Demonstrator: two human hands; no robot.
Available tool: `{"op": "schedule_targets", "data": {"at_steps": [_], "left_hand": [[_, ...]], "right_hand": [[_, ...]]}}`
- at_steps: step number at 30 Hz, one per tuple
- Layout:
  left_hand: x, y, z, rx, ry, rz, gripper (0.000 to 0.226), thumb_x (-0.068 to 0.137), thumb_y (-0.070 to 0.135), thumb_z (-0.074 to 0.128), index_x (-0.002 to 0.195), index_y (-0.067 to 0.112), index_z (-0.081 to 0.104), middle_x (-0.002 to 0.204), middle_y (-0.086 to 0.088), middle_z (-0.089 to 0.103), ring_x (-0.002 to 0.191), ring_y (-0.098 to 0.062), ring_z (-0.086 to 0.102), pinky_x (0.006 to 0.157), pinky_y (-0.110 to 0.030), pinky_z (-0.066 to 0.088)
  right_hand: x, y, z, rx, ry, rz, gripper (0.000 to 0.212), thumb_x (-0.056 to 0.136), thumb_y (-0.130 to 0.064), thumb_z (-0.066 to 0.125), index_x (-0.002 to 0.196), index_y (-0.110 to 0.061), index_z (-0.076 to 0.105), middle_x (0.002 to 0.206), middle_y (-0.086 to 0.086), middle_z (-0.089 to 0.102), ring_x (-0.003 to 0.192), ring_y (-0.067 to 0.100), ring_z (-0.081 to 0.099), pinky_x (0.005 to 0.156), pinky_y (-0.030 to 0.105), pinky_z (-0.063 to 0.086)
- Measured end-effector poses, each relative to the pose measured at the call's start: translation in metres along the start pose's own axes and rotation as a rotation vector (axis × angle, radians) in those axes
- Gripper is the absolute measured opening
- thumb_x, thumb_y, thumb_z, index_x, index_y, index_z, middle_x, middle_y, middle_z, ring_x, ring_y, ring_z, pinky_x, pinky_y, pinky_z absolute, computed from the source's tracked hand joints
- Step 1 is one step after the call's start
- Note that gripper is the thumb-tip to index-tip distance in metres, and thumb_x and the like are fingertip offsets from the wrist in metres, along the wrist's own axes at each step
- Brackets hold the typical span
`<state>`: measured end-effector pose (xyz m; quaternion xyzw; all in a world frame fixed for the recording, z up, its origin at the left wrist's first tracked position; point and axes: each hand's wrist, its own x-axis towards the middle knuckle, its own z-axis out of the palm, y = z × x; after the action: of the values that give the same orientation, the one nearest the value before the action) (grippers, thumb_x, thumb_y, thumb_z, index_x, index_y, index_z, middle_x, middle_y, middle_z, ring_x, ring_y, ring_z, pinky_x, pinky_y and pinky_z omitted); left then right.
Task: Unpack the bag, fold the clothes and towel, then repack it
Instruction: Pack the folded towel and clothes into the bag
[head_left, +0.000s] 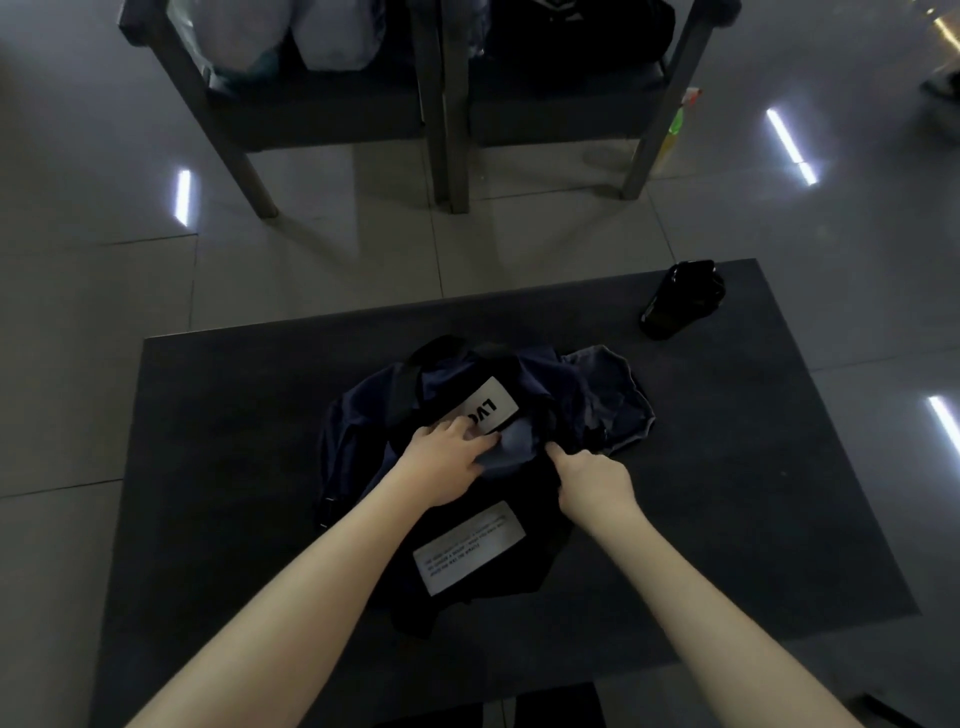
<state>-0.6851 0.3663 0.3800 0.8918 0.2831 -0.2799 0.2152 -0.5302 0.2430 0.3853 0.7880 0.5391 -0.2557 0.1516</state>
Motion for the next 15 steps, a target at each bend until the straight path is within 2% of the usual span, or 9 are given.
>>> {"op": "schedule_targets", "data": {"at_steps": [3,5,8,10,12,15], "left_hand": [[-0.001,-0.001,-0.001,-0.016,-0.005,-0.015,0.049,0.102,0.032,0.032,0.15,0.034,0.019,0.155,-0.006,0.017,0.142,-0.027,0.019,0.112,-0.045,0.023],[-0.003,-0.001,-0.001,0.012,0.0,-0.028,0.048,0.102,0.032,0.031,0.149,0.034,0.021,0.153,-0.007,0.019,0.14,-0.027,0.021,0.111,-0.045,0.025],[-0.004,0.004,-0.001,0.107,-0.001,-0.04,0.048,0.101,0.03,0.034,0.147,0.036,0.025,0.152,-0.01,0.019,0.136,-0.031,0.026,0.108,-0.045,0.027],[-0.004,0.012,-0.003,0.136,-0.048,-0.045,0.049,0.099,0.027,0.034,0.147,0.036,0.028,0.155,-0.011,0.013,0.138,-0.032,0.022,0.11,-0.045,0.025],[-0.002,0.019,-0.006,0.098,-0.105,-0.04,0.046,0.1,0.027,0.032,0.146,0.035,0.031,0.157,-0.011,0.011,0.14,-0.032,0.019,0.111,-0.045,0.023],[-0.001,0.019,-0.015,-0.087,-0.164,-0.05,0.044,0.101,0.041,0.025,0.143,0.032,0.039,0.156,-0.008,0.016,0.139,-0.031,0.022,0.11,-0.046,0.023]], "right_hand": [[-0.005,0.004,-0.004,0.046,0.091,-0.027,0.034,0.09,-0.006,0.044,0.123,-0.015,0.047,0.096,0.011,0.065,0.089,0.031,0.064,0.06,0.032,0.037],[-0.014,0.016,0.001,0.145,0.179,-0.03,0.028,0.089,-0.005,0.044,0.115,-0.012,0.052,0.09,0.012,0.065,0.083,0.033,0.063,0.057,0.031,0.034],[-0.026,0.028,0.01,0.452,0.279,-0.077,0.018,0.088,-0.002,0.048,0.101,-0.009,0.058,0.084,0.01,0.062,0.075,0.031,0.06,0.057,0.036,0.042],[-0.027,0.027,0.011,0.627,0.314,-0.098,0.012,0.088,-0.001,0.051,0.088,-0.012,0.057,0.077,0.004,0.06,0.068,0.021,0.058,0.06,0.036,0.048],[-0.027,0.025,0.01,0.748,0.334,-0.054,0.016,0.089,-0.003,0.054,0.082,-0.017,0.055,0.07,-0.002,0.058,0.062,0.011,0.055,0.057,0.028,0.045],[-0.031,0.025,0.012,0.792,0.305,0.025,0.013,0.092,-0.009,0.055,0.085,-0.021,0.055,0.067,-0.004,0.059,0.057,0.009,0.054,0.052,0.025,0.04]]}}
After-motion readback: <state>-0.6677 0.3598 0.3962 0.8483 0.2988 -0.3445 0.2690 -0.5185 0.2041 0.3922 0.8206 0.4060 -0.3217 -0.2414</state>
